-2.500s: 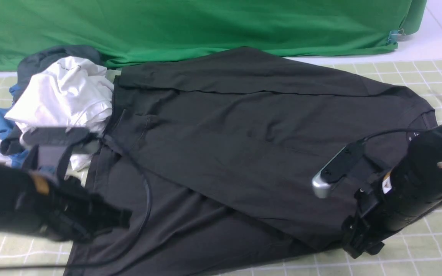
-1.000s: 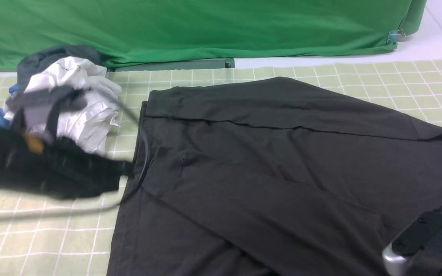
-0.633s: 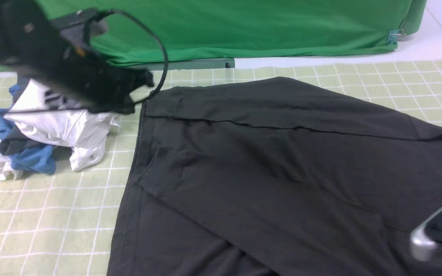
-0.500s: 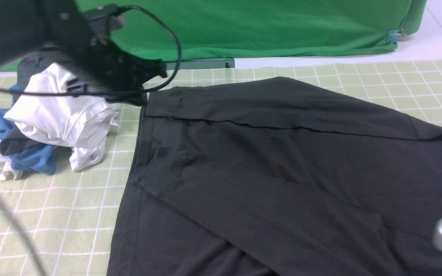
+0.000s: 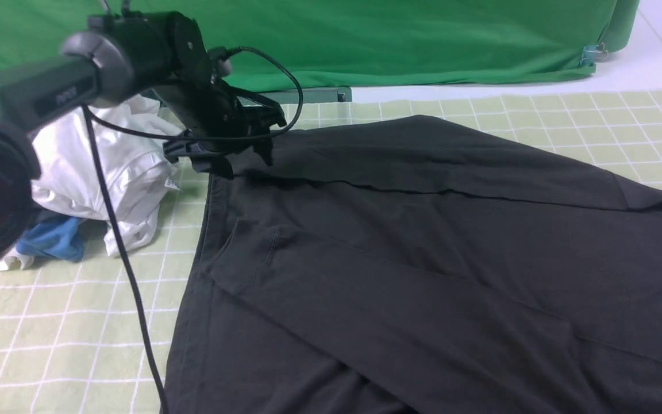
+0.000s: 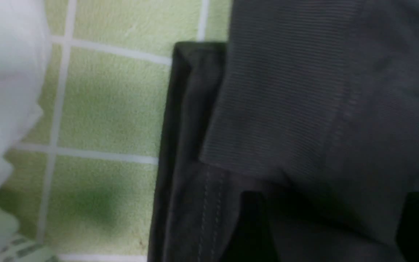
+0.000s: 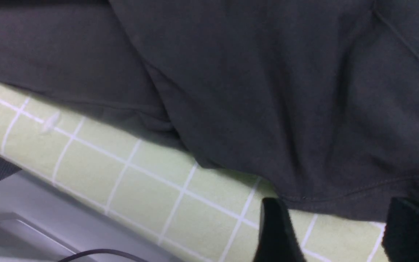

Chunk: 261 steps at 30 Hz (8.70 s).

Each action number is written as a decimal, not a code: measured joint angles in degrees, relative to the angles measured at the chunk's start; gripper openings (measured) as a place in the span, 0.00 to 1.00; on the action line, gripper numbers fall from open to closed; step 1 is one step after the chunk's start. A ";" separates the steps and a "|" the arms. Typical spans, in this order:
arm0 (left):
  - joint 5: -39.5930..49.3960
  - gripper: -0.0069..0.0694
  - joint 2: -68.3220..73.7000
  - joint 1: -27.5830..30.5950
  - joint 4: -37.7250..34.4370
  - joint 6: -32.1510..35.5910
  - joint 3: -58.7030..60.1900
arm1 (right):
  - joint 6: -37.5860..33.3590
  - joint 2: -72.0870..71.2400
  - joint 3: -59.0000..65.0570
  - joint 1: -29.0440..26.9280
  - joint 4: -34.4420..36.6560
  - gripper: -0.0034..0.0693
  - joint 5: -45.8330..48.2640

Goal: Fold a long-sleeved shirt over a green coffee tablecloth.
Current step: 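Grab the top left corner of the dark shirt with the left gripper, then fold the left side of the dark shirt inward over its body with the left gripper, then grasp the near edge of the shirt at its hem and shoulder corners, then fold the black garment in half by bringing its near edge over to the far edge, then pull the folded dark garment lengthwise by its ends to straighten it flat on the table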

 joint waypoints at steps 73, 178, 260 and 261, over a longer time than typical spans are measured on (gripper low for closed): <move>14.51 0.13 -41.15 -10.97 2.60 -1.76 40.16 | 8.58 11.83 -10.99 0.00 -26.71 0.04 -10.82; 10.21 0.12 -65.91 -26.60 9.88 -19.58 63.99 | -16.79 36.71 -1.54 9.15 -13.04 0.07 -6.39; -9.22 0.10 2.61 -7.28 -5.25 12.95 1.79 | -22.05 75.00 -68.21 -11.45 3.33 0.05 3.15; -11.01 0.10 2.66 -7.13 -5.43 12.89 1.71 | -23.00 74.40 -68.21 -11.18 4.54 0.05 3.58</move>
